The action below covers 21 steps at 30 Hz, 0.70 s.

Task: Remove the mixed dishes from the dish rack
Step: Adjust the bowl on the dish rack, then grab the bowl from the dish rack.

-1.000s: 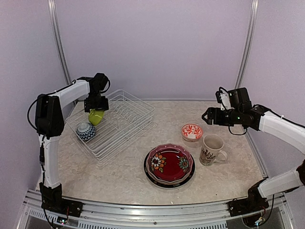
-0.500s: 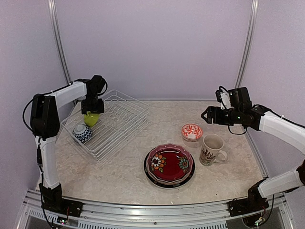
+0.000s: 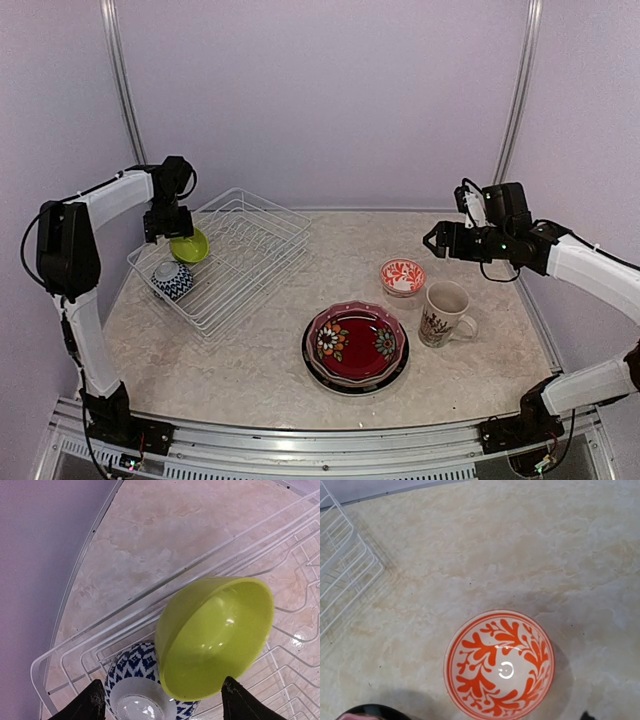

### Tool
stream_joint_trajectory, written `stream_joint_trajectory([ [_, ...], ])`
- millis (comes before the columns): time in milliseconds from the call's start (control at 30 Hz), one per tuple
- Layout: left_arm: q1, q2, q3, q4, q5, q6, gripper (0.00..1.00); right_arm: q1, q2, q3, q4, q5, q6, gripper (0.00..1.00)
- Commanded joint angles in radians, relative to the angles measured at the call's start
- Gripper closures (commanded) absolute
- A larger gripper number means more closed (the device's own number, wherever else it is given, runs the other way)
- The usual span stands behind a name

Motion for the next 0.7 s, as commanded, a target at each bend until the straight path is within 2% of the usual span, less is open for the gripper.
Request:
stream_joint_trajectory([
  [0,0.026,-0.037,-0.026,0.014,0.080,-0.007,0.22,0.010,-0.017,-0.021,0.017,-0.002,0.007,0.17],
  [267,0.029,-0.039,-0.012,0.064,0.255,0.019,0.12,0.011,-0.019,-0.028,0.014,-0.003,0.009,0.17],
  [400,0.029,-0.025,-0.009,0.075,0.317,0.004,0.15,0.012,-0.021,-0.031,0.013,0.002,0.009,0.17],
  [667,0.071,0.039,0.020,0.085,0.282,-0.033,0.26,0.012,-0.023,-0.033,0.008,0.003,0.011,0.17],
])
